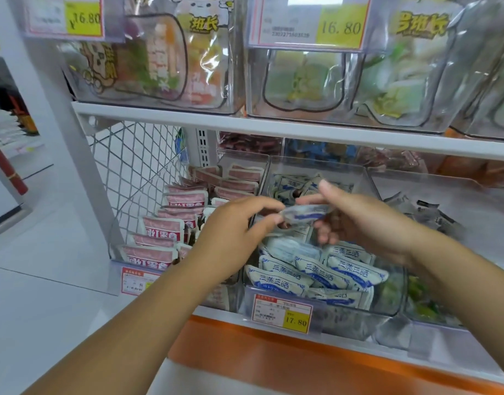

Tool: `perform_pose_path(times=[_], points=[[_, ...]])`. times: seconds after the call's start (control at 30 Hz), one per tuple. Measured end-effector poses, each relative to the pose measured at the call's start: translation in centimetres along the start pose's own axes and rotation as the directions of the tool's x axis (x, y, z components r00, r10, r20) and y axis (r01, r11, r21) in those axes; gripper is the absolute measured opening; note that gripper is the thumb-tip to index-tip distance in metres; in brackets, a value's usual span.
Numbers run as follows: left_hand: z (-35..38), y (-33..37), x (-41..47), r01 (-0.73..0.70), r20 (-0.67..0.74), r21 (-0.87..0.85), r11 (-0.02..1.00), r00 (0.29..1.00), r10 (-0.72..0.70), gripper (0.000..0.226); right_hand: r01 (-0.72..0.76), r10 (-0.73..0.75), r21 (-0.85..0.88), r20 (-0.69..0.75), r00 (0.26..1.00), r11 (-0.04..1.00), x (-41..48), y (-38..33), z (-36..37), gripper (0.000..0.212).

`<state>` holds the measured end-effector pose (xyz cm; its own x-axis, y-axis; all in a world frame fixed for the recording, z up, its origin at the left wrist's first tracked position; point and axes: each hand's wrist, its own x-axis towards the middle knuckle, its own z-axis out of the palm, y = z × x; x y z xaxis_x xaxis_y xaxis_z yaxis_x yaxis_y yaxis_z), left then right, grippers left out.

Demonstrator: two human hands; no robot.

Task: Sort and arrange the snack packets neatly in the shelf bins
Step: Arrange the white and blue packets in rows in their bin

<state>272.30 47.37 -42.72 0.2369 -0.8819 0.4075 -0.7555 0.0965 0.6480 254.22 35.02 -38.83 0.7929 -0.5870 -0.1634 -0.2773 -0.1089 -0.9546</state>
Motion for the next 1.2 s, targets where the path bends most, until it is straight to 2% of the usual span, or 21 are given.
perform_pose_path(times=[0.07, 0.13, 0.23, 0.37, 0.5, 0.6, 0.67, 0.73, 0.8, 0.93, 1.03, 1.13, 1.2], points=[[0.1, 0.0, 0.4, 0.031, 0.0, -0.082, 0.996, 1.0, -0.031, 0.018, 0.06, -0.069, -0.217, -0.034, 0.997, 0.974, -0.7, -0.2, 0.0, 0.039], [0.4, 0.2, 0.5, 0.038, 0.004, -0.11, 0.993, 0.999, -0.037, 0.015, 0.103, -0.135, -0.279, -0.097, 0.986, 0.955, -1.0, -0.2, 0.2, 0.028], [0.7, 0.6, 0.5, 0.043, 0.001, -0.115, 0.992, 0.999, -0.043, 0.015, 0.135, -0.167, -0.21, -0.146, 0.975, 0.968, -1.1, -0.3, 0.7, 0.018], [0.5, 0.8, 0.4, 0.104, 0.074, -0.19, 0.976, 0.993, -0.091, 0.015, 0.146, -0.189, -0.225, -0.185, 0.964, 0.963, -1.0, 0.0, 0.8, 0.019], [0.4, 0.8, 0.1, 0.115, 0.076, -0.169, 0.979, 0.992, -0.103, 0.026, 0.189, -0.229, -0.218, -0.175, 0.958, 0.958, -1.3, -0.2, 1.0, 0.019], [-0.4, 0.7, 0.0, 0.088, 0.063, -0.095, 0.992, 0.995, -0.083, 0.036, 0.201, -0.277, -0.285, -0.257, 0.926, 0.937, -1.6, -0.6, 0.5, 0.015], [-1.2, 0.5, -0.2, 0.071, 0.077, -0.027, 0.997, 0.995, -0.069, 0.044, 0.219, -0.269, -0.185, -0.326, 0.906, 0.958, -1.8, -0.8, 0.2, 0.019], [-2.0, -0.1, -0.7, 0.07, 0.097, 0.036, 0.997, 0.993, -0.073, 0.047, 0.22, -0.229, -0.064, -0.308, 0.923, 0.973, -2.1, -0.7, 0.7, 0.025], [-2.4, -0.8, -1.3, 0.08, 0.12, 0.077, 0.994, 0.989, -0.089, 0.046, 0.18, -0.214, -0.154, -0.248, 0.945, 0.972, -2.3, -0.2, 1.4, 0.025], [-2.7, -1.5, -2.3, 0.063, 0.158, 0.126, 0.99, 0.984, -0.083, 0.047, 0.122, -0.254, -0.466, -0.231, 0.939, 0.876, -2.4, 0.1, 1.5, 0.021], [-2.8, -1.5, -2.8, 0.053, 0.173, 0.166, 0.985, 0.981, -0.083, 0.05, 0.07, -0.282, -0.734, -0.17, 0.944, 0.676, -2.7, -0.7, 1.1, 0.02], [-2.7, -1.5, -2.8, 0.02, 0.167, 0.187, 0.982, 0.985, -0.052, 0.051, 0.058, -0.234, -0.835, -0.085, 0.969, 0.546, -2.3, -0.6, 1.8, 0.025], [-2.5, -1.4, -2.7, -0.001, 0.157, 0.216, 0.976, 0.987, -0.034, 0.051, 0.07, -0.234, -0.859, -0.059, 0.97, 0.506, -1.4, -0.3, 2.4, 0.029]])
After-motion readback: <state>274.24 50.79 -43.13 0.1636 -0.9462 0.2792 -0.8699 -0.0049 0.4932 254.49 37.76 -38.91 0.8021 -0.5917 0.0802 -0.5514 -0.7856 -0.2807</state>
